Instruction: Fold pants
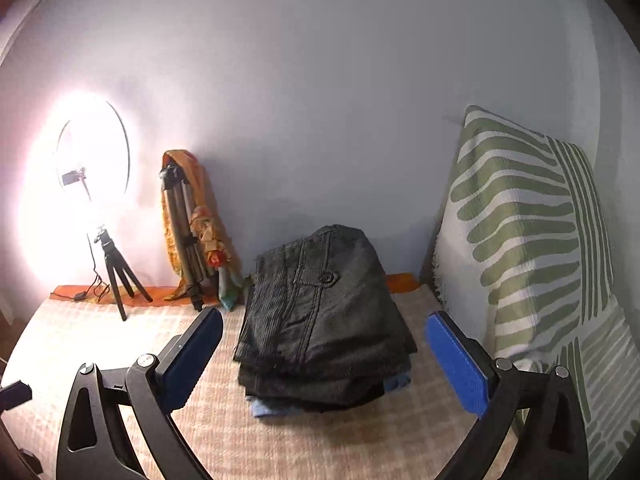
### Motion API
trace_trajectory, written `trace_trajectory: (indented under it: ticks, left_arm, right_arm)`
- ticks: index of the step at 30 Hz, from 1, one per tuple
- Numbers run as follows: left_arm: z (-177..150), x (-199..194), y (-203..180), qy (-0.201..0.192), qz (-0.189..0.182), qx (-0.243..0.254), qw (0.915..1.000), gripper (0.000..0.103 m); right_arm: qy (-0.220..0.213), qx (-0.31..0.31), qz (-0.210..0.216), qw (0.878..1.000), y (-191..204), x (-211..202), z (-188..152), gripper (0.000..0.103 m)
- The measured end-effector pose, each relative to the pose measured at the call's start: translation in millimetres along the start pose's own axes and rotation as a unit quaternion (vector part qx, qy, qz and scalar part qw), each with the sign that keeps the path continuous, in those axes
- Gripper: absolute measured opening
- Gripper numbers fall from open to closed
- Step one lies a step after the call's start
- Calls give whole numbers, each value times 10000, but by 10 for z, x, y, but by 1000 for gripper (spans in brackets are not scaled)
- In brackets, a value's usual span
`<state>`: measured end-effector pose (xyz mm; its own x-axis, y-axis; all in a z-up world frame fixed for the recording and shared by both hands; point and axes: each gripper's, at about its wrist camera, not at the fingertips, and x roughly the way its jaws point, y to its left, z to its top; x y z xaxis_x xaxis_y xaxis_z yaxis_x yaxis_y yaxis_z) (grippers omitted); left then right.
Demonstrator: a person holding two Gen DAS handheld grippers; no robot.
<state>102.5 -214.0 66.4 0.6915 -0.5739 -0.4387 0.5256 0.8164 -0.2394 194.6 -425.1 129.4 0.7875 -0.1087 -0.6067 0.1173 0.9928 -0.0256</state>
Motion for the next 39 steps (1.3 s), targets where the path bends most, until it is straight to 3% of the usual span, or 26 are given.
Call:
trace_trajectory:
  ticks: [8,17,31,39]
  left_arm:
    - [-178,-254,11,50,-4,87,9999,82]
    - [-382,-480,60,65,259,195,9995,83]
    - [-608,-554,63,149,402,463,9980,85]
    - [-687,-450,142,279,440,477,9975,85]
  right_arm:
    - [-59,-108,-6,9999,290,-380,-338,103]
    - [-107,27,-84,9999,484,-644,-753,103]
    - [-155,585,-23,9982,545,-697,-1193,103]
    - [-161,396,-142,9990,602,-670,-1300,103]
